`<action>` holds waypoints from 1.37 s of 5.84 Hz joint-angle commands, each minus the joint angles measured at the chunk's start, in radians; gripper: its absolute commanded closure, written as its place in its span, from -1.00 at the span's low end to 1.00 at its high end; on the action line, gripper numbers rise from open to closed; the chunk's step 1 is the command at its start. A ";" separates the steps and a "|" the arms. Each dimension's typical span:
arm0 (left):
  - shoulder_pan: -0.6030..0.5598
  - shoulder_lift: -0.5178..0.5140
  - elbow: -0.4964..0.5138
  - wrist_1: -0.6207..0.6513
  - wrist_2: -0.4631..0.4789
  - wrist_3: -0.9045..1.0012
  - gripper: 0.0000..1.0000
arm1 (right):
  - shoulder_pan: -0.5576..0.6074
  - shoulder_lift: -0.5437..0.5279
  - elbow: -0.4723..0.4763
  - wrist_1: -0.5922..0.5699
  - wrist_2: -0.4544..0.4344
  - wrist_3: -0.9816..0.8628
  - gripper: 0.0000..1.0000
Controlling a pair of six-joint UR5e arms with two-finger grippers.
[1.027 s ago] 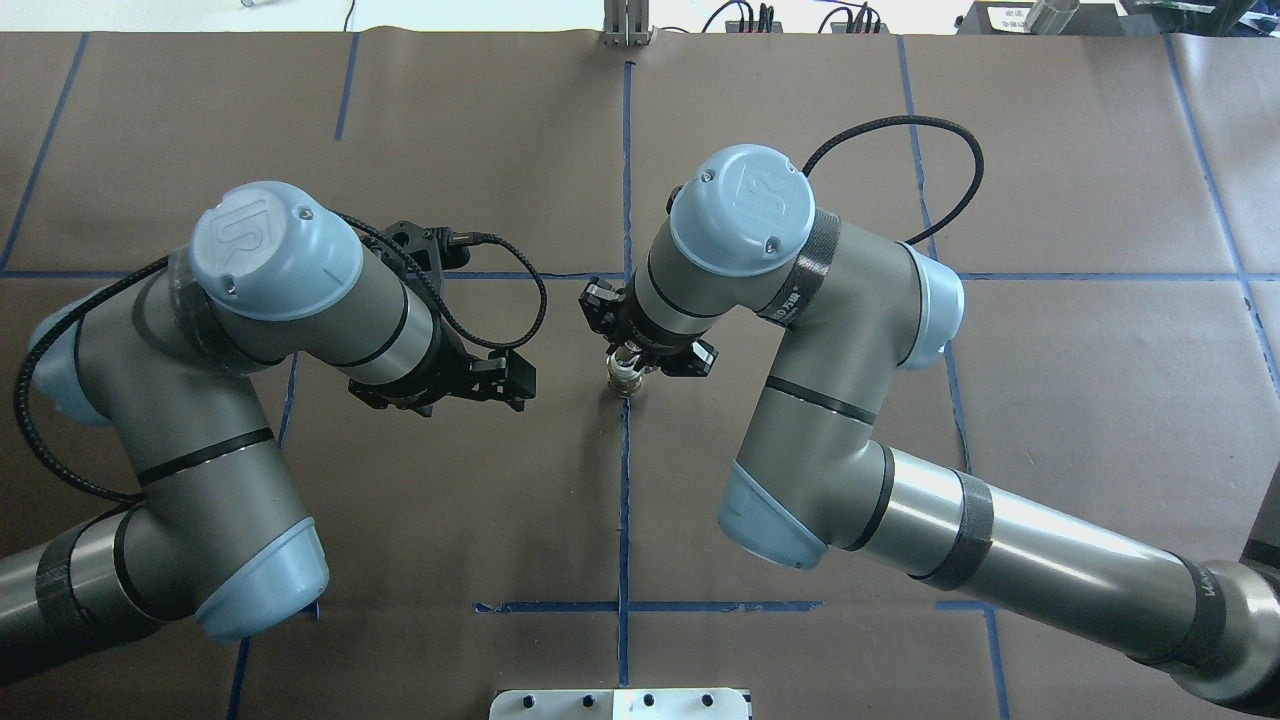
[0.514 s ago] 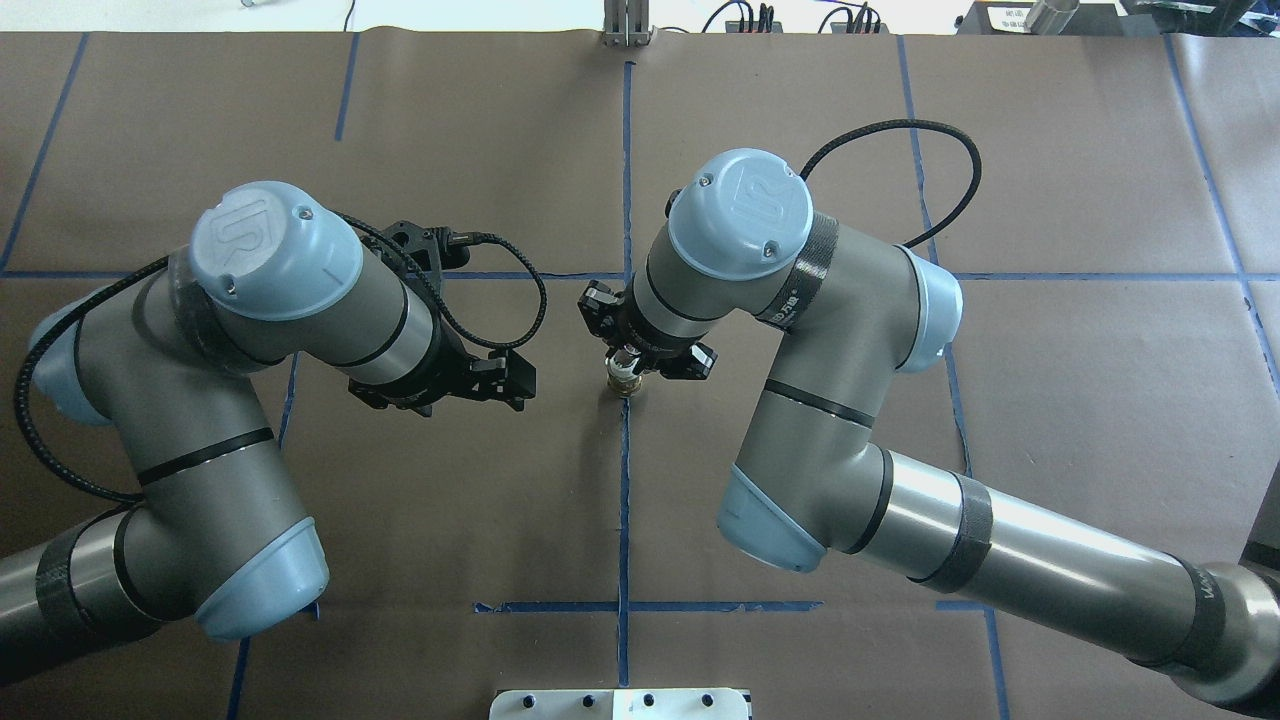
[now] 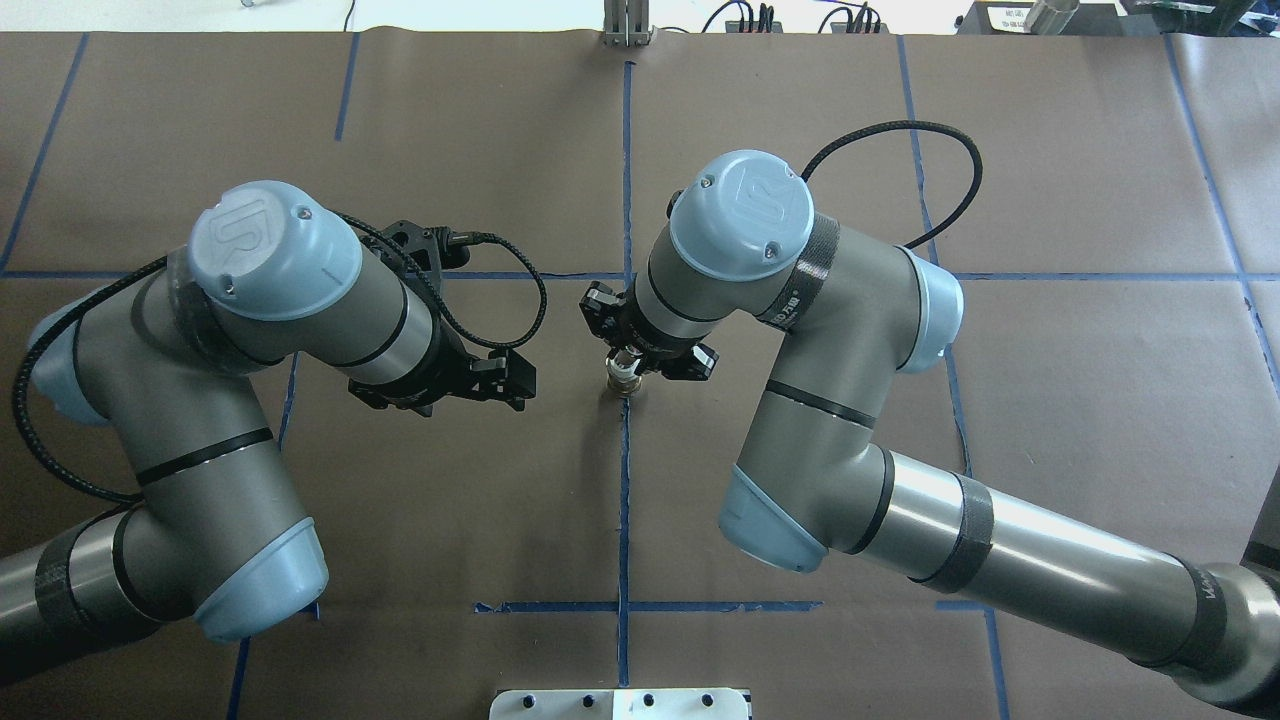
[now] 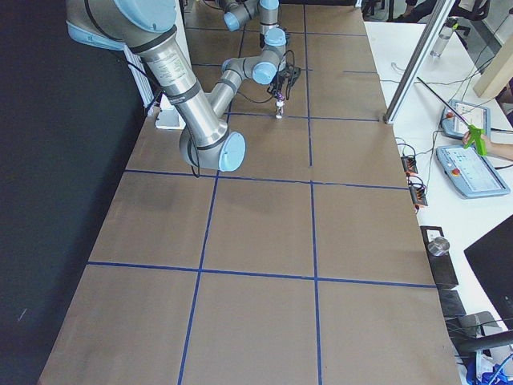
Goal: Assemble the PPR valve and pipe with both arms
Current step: 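Lower the chrome tee onto the valve top with the right gripper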
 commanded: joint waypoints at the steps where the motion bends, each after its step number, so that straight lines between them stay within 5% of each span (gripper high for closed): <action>1: -0.002 0.000 -0.003 0.000 0.000 -0.001 -0.99 | 0.000 0.000 -0.001 0.000 0.000 0.000 0.79; 3: -0.002 0.000 -0.003 0.000 0.000 -0.001 -0.99 | 0.000 0.000 -0.010 0.000 0.000 -0.002 0.05; 7: -0.002 0.000 -0.001 0.000 0.000 0.000 -0.99 | 0.002 0.001 -0.009 0.002 0.000 -0.005 -0.41; 8: -0.003 0.002 -0.006 0.000 0.000 0.000 -0.99 | 0.011 0.001 0.008 0.002 0.000 -0.008 -0.99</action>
